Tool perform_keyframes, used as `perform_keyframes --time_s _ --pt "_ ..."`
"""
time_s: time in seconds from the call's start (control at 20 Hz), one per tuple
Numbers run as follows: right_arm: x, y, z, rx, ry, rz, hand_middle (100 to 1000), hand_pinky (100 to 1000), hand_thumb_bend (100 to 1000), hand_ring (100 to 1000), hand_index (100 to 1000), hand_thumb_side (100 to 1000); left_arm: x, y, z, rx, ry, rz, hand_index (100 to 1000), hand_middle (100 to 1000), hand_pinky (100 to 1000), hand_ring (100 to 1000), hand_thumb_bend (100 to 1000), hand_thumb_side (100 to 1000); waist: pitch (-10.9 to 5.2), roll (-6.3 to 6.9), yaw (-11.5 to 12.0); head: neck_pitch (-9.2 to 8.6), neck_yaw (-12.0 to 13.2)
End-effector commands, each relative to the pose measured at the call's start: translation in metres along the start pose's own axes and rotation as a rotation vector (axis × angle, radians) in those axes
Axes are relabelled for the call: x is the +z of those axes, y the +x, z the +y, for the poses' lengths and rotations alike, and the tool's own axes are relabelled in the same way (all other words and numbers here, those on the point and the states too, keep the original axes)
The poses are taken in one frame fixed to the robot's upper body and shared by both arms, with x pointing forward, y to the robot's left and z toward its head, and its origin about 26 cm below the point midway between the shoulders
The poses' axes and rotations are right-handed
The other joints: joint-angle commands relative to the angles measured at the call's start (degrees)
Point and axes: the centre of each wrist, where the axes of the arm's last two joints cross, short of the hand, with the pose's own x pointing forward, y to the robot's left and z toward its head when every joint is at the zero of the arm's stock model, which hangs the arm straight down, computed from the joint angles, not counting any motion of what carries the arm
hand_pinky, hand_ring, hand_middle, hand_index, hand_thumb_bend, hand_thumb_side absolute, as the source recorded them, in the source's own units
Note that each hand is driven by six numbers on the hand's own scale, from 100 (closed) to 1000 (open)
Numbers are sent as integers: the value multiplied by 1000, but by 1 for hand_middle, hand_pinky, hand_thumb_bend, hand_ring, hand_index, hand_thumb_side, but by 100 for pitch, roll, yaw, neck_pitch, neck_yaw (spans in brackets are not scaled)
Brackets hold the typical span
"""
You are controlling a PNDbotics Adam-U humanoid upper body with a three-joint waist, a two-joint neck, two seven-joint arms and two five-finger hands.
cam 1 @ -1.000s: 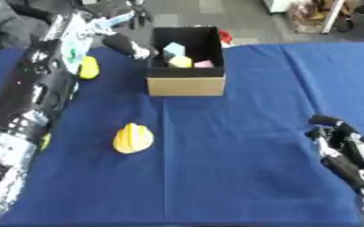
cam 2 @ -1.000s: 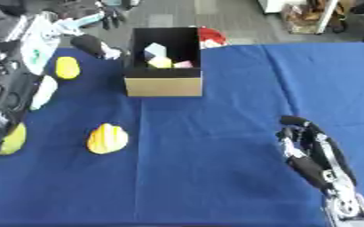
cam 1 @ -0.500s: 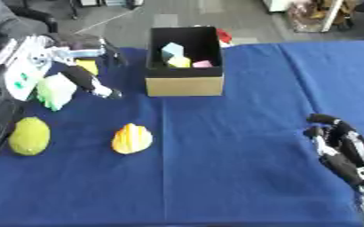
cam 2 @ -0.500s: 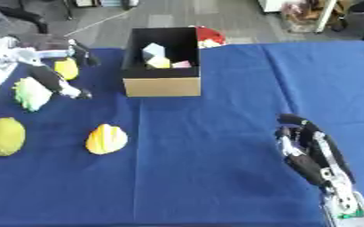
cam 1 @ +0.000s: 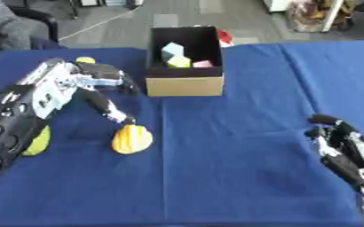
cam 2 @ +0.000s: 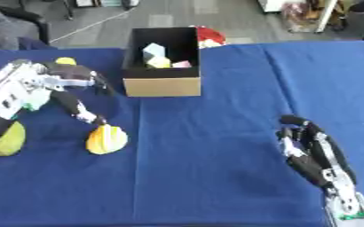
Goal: Pick up objects on the table and place them in the box.
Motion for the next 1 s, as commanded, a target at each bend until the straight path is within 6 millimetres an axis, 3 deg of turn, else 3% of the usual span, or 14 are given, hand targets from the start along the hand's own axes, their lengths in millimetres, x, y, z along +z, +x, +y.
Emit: perform_keyframes --time_s 0.05,0.45,1.0 --pt "-3 5 -7 25 0 -20 744 758 100 665 802 364 0 -3 4 -224 -285 -193 883 711 809 695 552 786 -123 74 -2 23 2" --pt "-3 5 -8 26 2 -21 744 758 100 665 802 366 0 -3 -7 -249 -315 -221 877 696 806 686 521 758 -118 87 -1 23 -2" --pt "-3 5 -9 34 6 -20 744 758 100 665 802 371 6 -5 -10 -314 -365 -245 861 678 801 671 570 734 -140 136 12 23 -25"
